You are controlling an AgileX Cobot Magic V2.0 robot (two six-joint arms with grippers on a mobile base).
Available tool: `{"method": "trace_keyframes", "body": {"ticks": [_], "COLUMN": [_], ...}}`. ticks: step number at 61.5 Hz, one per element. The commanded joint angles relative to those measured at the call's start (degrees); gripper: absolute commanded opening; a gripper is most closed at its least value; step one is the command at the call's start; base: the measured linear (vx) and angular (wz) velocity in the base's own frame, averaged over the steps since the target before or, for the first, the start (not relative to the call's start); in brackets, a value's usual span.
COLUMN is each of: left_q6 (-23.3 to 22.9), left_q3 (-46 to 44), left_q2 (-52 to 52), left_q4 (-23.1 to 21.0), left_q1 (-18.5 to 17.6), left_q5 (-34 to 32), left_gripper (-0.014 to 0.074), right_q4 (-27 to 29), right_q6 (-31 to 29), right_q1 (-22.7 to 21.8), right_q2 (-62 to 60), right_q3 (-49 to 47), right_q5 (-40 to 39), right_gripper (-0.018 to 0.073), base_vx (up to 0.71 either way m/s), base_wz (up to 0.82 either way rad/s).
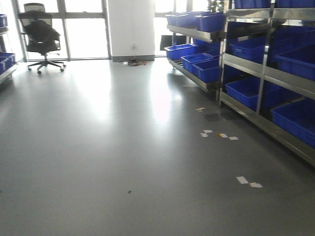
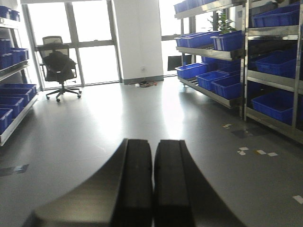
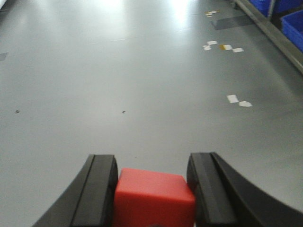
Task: Pick red cube and place on left shelf
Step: 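Drive the base away from the table, holding the red cube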
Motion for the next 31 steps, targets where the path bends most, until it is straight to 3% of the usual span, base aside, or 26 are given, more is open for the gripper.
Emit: {"method": "trace_keyframes", "body": {"ticks": [1, 18, 31], "left_q6": [0.08, 0.08, 0.08], "left_q3": [1.26, 1.26, 1.26], "left_q2": [0.40, 0.40, 0.40], "left_q4": [-0.32, -0.32, -0.32], "left_q1": [-0.25, -0.25, -0.25], "left_q5": [-4.76, -4.76, -4.76], "left_gripper": [0.0106, 0.0106, 0.0106], "right_q4": [-0.52, -0.52, -0.52], "right_q6": [-0.11, -0.11, -0.11], "right_q1": [0.11, 0.11, 0.11], "right_q2": [0.02, 0.02, 0.15], "right_q3": [-1.59, -1.59, -1.59], "right_q5": [-4.68, -4.68, -4.68], "right_gripper": [0.0060, 0.0060, 0.0060], "base_vx": [-0.10, -0.10, 0.00], "base_wz": [0.54, 0.39, 0.18]}}
